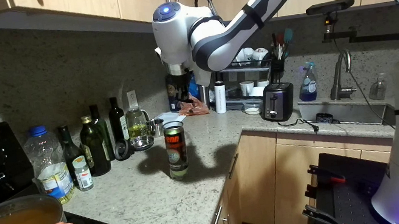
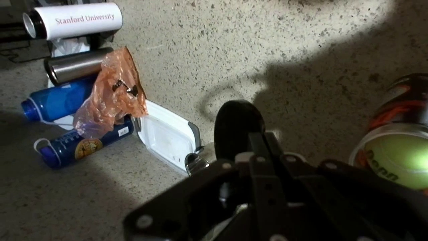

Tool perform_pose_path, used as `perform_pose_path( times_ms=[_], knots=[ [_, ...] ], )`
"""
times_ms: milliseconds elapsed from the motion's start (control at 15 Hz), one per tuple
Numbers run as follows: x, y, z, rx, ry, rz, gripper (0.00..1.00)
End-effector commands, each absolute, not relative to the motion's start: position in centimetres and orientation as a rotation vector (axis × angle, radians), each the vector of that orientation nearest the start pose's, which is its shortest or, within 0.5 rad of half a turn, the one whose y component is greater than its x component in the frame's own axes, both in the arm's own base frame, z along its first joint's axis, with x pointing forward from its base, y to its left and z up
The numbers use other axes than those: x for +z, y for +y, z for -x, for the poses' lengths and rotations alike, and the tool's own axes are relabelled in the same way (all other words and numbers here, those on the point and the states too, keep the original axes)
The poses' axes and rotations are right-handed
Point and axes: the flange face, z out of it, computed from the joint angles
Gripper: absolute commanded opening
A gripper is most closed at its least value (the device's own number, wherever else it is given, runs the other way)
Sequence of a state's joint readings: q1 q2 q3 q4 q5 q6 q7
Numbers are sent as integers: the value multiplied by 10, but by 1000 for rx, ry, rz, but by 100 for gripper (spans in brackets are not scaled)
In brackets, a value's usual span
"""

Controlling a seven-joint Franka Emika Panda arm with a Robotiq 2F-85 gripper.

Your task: Place the lid on the counter

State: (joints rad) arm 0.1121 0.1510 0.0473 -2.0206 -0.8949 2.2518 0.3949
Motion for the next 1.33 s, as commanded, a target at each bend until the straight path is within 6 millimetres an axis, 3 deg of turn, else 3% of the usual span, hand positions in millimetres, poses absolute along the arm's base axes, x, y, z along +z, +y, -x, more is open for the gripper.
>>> perform_pose_path(
  times_ms=[0, 933, 1267],
  knots=[
    [392, 48, -586, 346, 261, -2507, 1],
    [321, -15, -601, 324, 9, -2891, 1],
    [307, -42, -606, 351, -79, -3027, 1]
  ],
)
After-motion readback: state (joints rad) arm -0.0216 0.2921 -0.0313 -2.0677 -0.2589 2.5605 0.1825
